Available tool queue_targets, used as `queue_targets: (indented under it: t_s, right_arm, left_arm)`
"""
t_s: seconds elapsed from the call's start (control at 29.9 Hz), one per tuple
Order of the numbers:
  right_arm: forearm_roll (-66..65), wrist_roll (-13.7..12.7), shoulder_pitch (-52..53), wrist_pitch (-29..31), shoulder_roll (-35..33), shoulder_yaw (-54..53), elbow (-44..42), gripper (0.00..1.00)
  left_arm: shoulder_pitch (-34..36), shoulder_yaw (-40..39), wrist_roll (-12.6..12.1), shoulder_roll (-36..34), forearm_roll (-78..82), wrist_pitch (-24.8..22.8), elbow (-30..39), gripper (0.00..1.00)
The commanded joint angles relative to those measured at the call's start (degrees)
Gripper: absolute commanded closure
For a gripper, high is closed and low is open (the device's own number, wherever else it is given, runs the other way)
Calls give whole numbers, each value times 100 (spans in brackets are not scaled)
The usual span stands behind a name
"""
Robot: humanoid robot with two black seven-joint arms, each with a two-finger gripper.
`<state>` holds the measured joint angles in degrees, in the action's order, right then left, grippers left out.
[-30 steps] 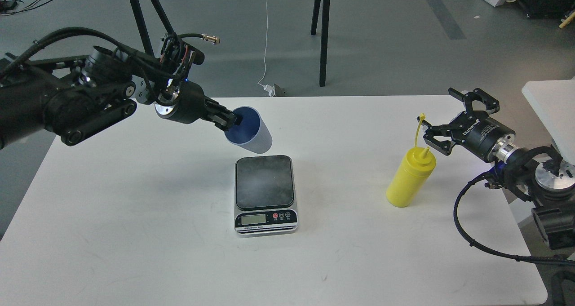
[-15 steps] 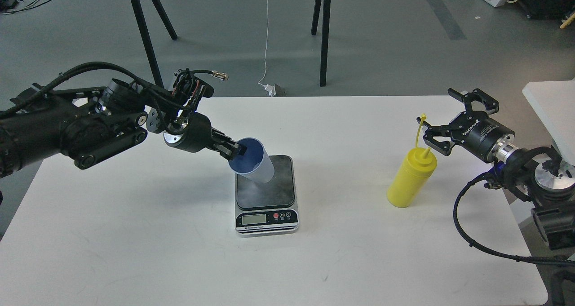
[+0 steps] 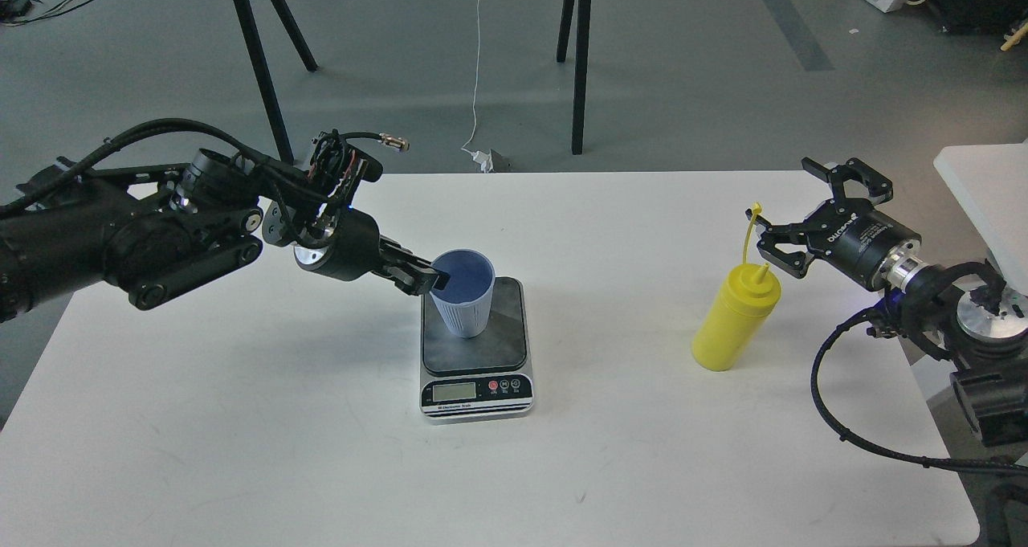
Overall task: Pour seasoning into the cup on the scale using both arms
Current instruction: 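Set the cup on the scale and open the left gripper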
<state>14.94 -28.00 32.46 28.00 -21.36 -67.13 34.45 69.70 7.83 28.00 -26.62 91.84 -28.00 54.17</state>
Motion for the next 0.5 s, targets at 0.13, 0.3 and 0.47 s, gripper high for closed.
queue_targets:
  t_s: [0.13, 0.3, 0.47]
  right_arm:
    - [0, 0, 50, 0, -35, 7, 9, 3]
    - [-9, 0, 146, 0, -333, 33, 18, 3]
    - [-79, 0, 707, 0, -598, 173, 79, 3]
  left_arm:
    - [201, -71, 0, -273, -789, 0, -82, 0]
    - [562, -140, 0, -616, -1289, 0, -108, 0]
    - [518, -597, 0, -933, -2519, 0, -651, 0]
